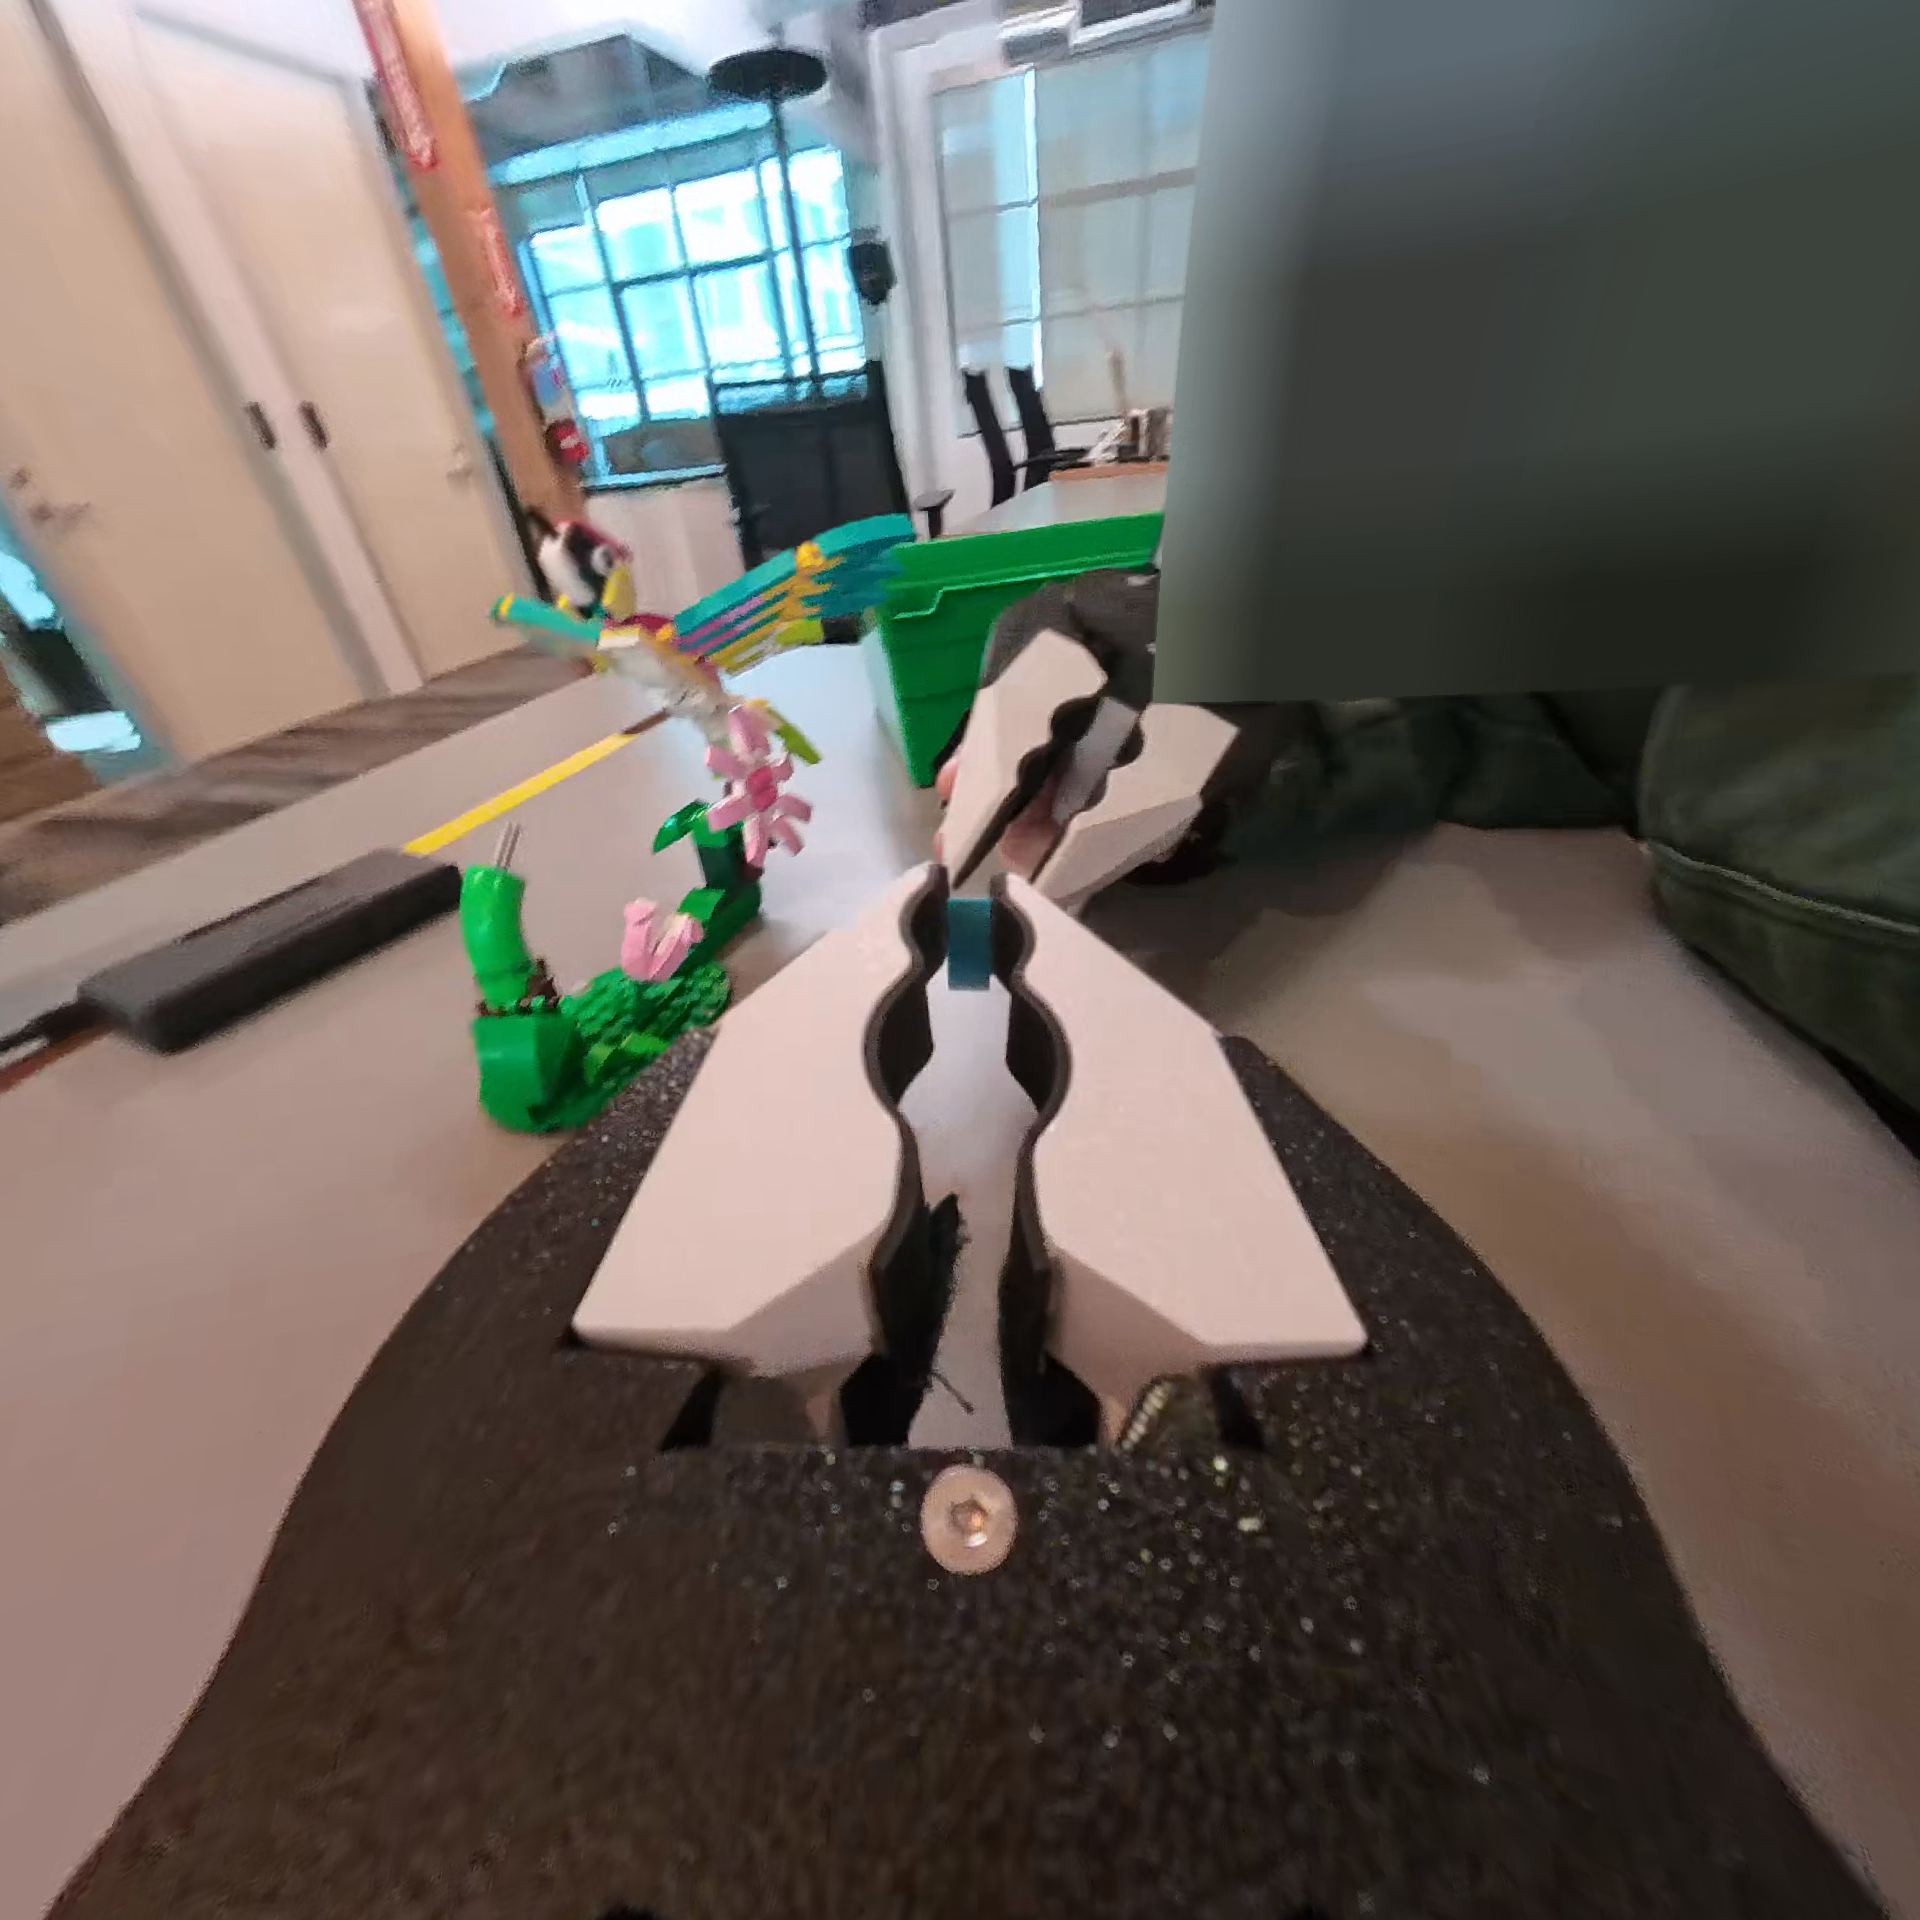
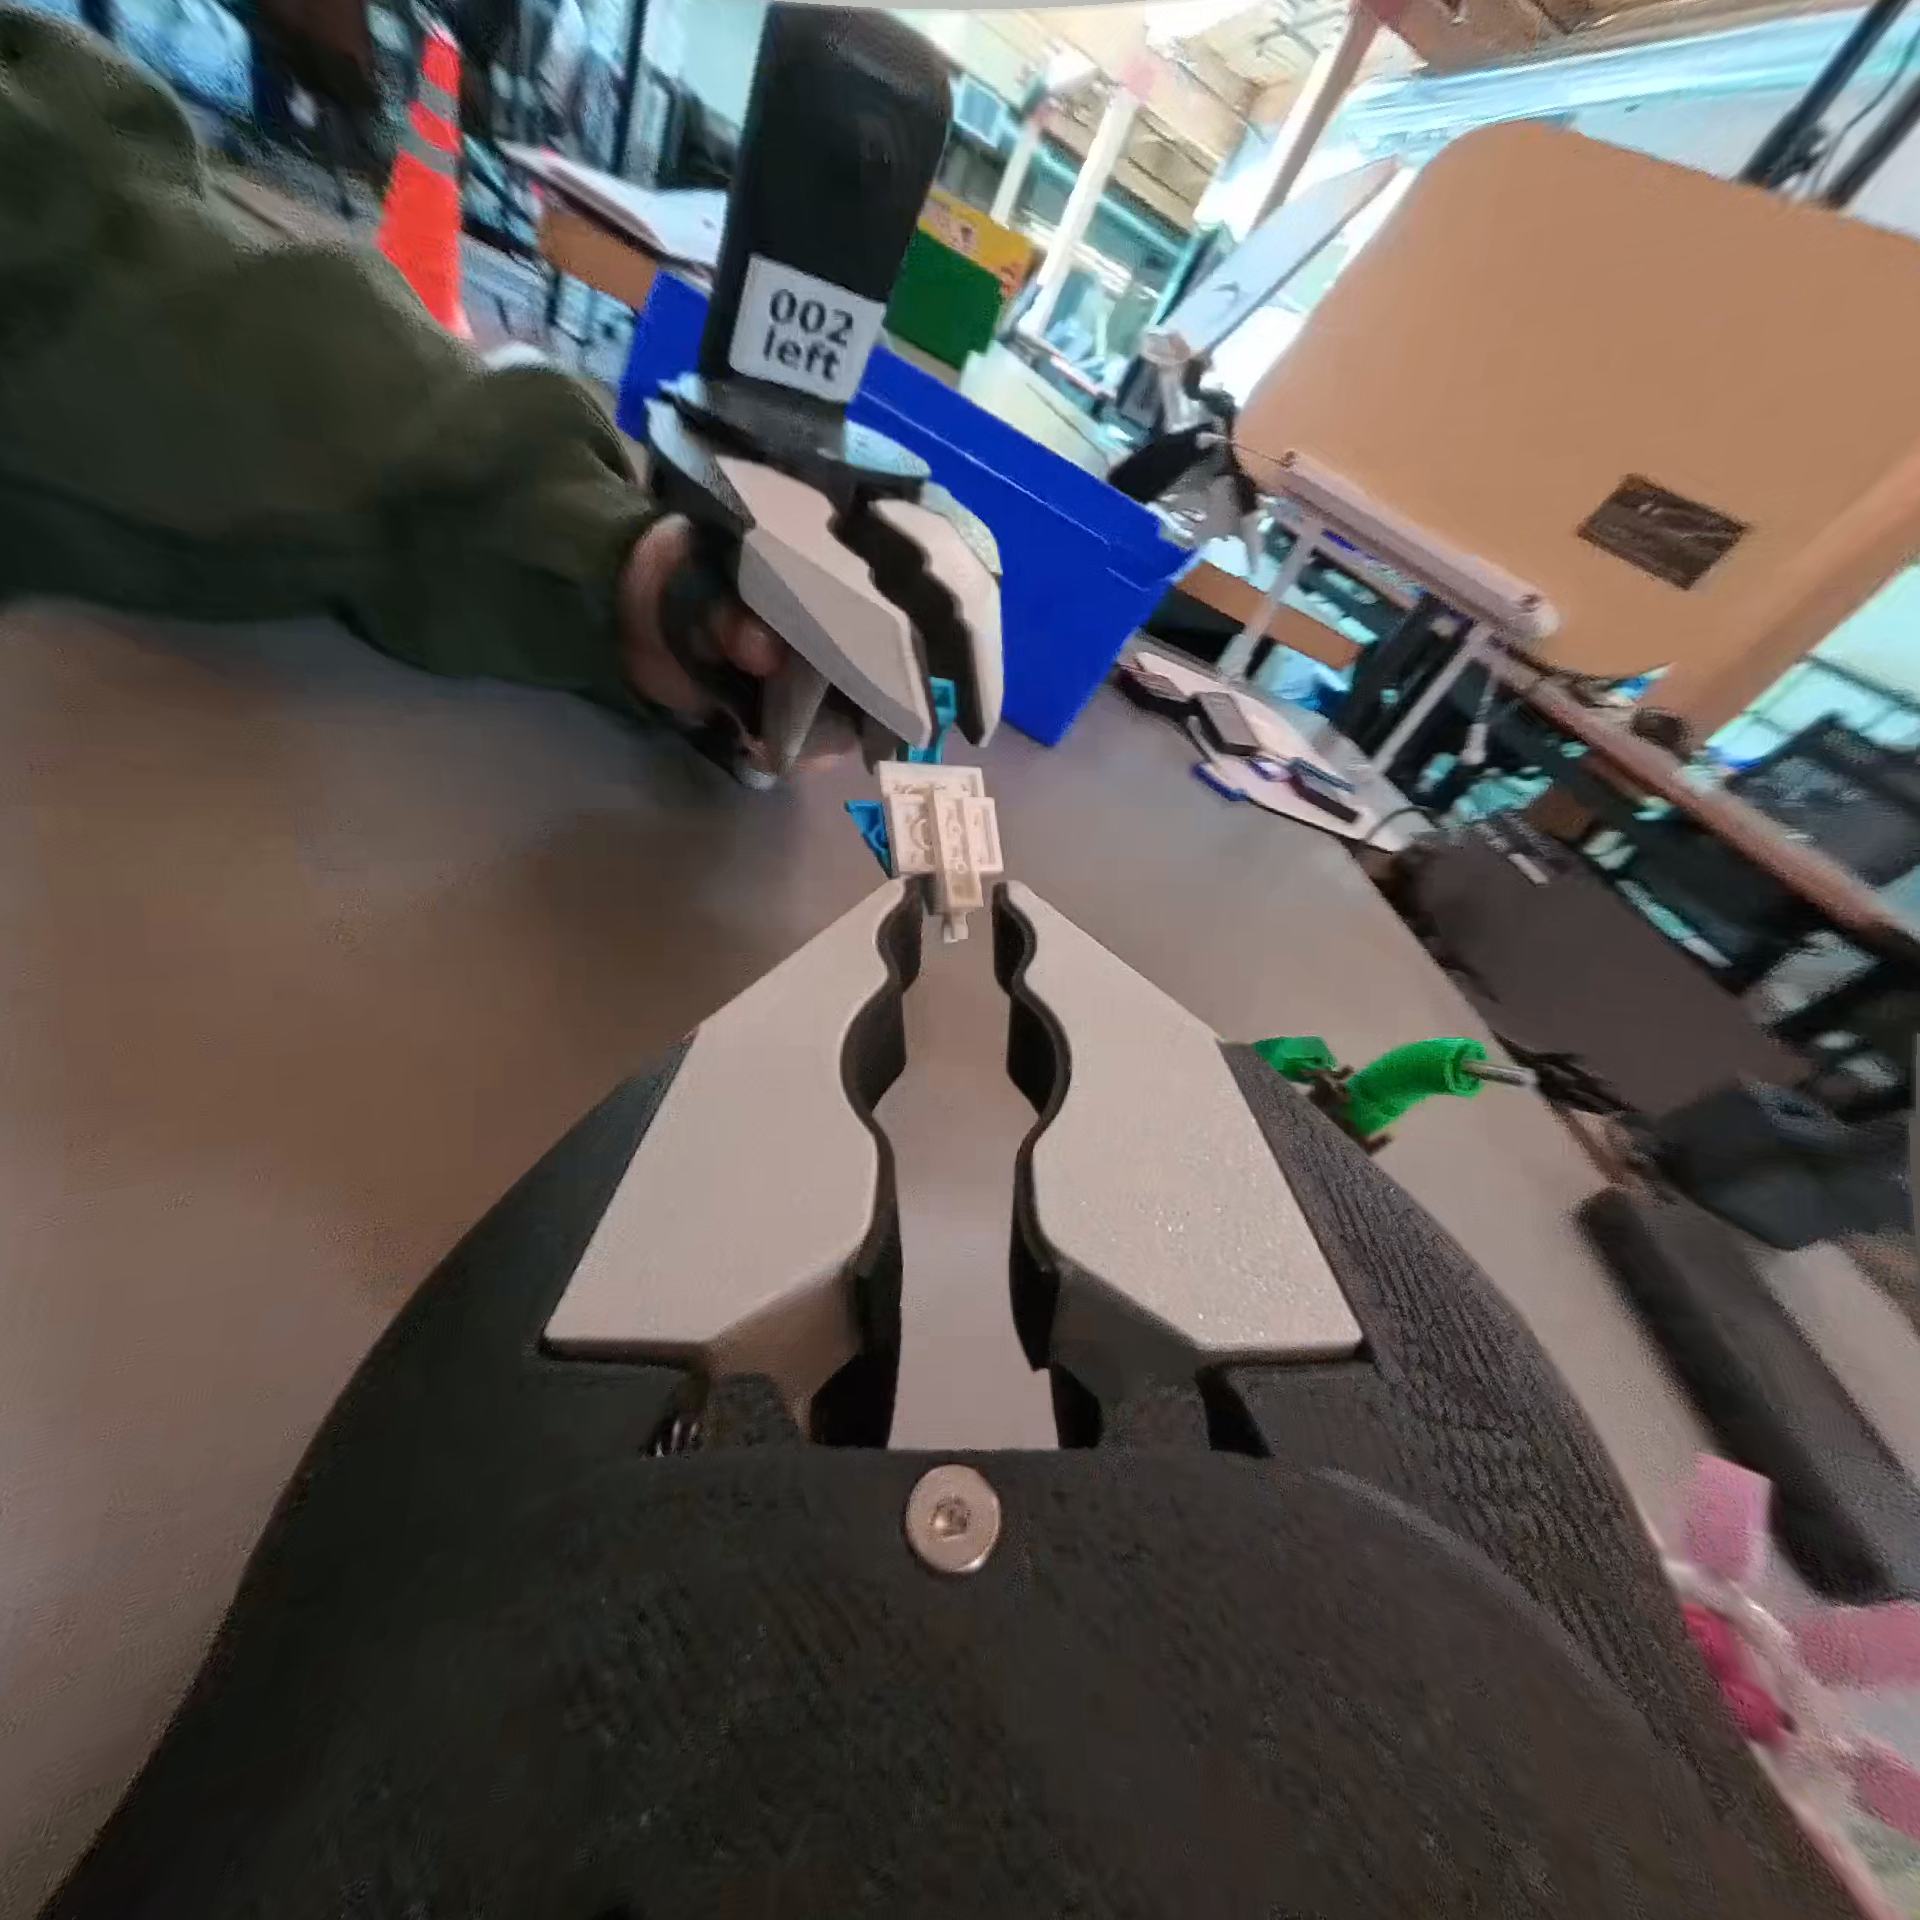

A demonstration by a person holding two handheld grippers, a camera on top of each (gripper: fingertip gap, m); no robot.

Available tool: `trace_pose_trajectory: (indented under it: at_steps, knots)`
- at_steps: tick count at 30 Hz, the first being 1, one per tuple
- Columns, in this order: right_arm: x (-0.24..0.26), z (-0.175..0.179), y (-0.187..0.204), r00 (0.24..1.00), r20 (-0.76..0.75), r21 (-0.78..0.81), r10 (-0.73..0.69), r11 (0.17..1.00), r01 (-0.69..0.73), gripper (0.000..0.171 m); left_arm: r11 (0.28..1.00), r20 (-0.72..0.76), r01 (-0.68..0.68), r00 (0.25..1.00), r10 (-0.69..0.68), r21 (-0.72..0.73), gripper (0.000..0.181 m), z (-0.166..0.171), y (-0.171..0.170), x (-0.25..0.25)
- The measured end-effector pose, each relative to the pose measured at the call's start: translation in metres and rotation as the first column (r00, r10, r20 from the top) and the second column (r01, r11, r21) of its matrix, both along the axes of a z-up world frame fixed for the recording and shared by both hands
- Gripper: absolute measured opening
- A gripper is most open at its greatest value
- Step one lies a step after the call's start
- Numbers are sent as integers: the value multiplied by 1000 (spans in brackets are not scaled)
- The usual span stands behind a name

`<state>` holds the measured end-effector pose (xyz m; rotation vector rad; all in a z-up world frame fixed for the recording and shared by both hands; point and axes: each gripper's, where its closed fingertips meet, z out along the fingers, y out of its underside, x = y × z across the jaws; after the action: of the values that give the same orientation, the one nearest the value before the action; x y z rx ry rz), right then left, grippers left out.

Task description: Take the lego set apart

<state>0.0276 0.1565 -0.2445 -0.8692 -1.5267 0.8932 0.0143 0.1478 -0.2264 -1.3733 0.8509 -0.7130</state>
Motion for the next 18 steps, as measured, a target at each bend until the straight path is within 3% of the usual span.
trace_pose_trajectory:
  at_steps: [2,9,18]
  knots:
    - [3,2,-6,998,8,-63,68,996,-67,11,999,13,35,999,-36,9,6,2,-4,2]
    - [4,1,-10,993,36,-119,116,987,-111,11,994,87,104,991,-103,-13,6,9,-11,4]
    - [3,-3,-23,981,75,-151,181,974,-168,5,994,-112,106,988,-105,3,6,-13,-15,21]
